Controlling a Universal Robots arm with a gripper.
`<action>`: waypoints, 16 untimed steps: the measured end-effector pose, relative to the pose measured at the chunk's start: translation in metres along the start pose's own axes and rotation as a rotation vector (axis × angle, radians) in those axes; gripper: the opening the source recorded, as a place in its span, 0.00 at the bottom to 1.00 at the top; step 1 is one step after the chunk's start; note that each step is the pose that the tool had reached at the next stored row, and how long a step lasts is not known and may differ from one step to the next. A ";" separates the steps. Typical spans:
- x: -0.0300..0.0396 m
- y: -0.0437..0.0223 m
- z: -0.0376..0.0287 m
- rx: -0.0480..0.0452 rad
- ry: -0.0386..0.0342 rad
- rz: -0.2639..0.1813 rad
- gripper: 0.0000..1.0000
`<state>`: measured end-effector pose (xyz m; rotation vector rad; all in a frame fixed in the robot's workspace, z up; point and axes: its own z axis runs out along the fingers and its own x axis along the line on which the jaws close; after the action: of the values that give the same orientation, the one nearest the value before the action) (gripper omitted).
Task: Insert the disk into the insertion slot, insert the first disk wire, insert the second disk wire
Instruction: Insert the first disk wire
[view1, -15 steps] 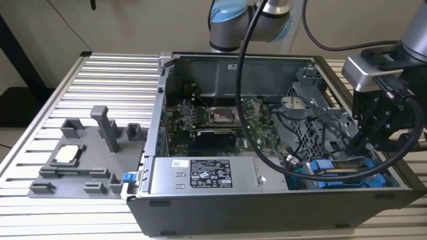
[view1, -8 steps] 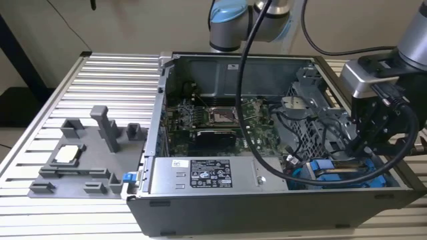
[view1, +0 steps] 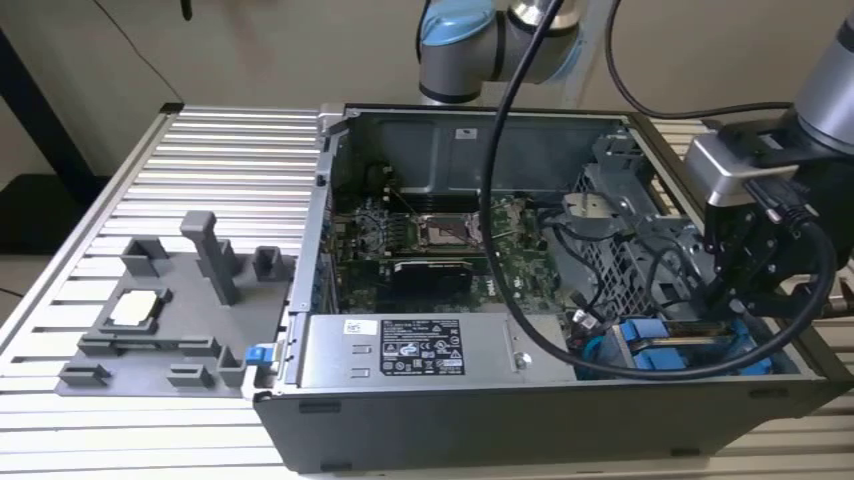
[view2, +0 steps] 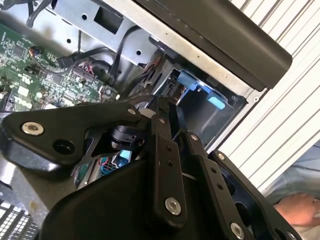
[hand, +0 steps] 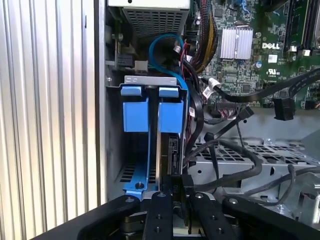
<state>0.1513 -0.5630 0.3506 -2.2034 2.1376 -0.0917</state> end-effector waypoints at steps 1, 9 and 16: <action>0.0000 -0.0002 0.0007 0.0000 0.0001 0.000 0.19; 0.0001 -0.0013 0.0053 0.0001 0.0006 0.001 0.19; 0.0002 -0.0023 0.0092 0.0001 0.0010 0.005 0.19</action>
<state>0.1545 -0.5630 0.3416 -2.1985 2.1434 -0.0926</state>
